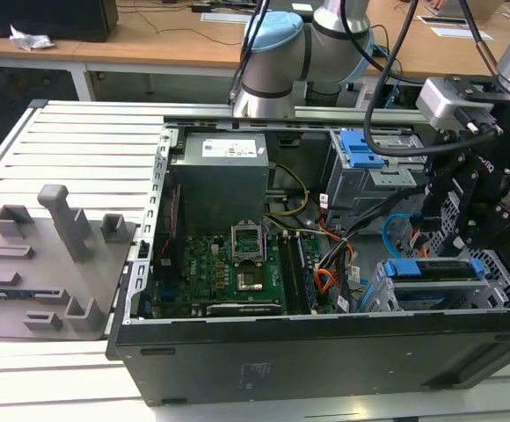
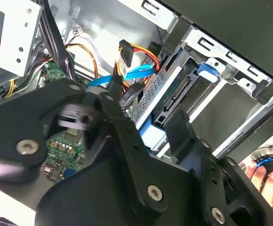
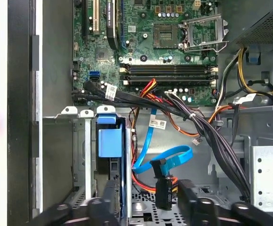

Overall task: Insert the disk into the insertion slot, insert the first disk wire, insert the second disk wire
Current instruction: 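Insert the first disk wire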

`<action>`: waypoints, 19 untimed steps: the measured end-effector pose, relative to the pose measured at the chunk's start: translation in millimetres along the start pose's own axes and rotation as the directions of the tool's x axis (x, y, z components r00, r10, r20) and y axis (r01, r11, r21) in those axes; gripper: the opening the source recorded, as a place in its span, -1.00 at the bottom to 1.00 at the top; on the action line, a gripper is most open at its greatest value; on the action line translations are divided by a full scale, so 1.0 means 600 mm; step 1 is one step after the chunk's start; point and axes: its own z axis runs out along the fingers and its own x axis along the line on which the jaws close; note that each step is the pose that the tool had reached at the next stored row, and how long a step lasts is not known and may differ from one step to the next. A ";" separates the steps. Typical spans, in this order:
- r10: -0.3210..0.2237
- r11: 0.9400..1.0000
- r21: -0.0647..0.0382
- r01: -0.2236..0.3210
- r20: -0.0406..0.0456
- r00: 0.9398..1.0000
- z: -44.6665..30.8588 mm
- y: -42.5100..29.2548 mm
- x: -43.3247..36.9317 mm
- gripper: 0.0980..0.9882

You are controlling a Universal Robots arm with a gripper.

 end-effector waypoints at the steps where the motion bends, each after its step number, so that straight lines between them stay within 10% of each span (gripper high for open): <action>1: 0.000 1.000 0.000 0.000 0.000 1.000 0.000 0.000 0.000 0.13; 8: 0.000 1.000 0.000 0.000 0.000 1.000 0.000 -0.001 0.000 -0.80; 19: 0.000 1.000 0.001 0.000 -0.005 1.000 -0.011 -0.001 0.000 -0.49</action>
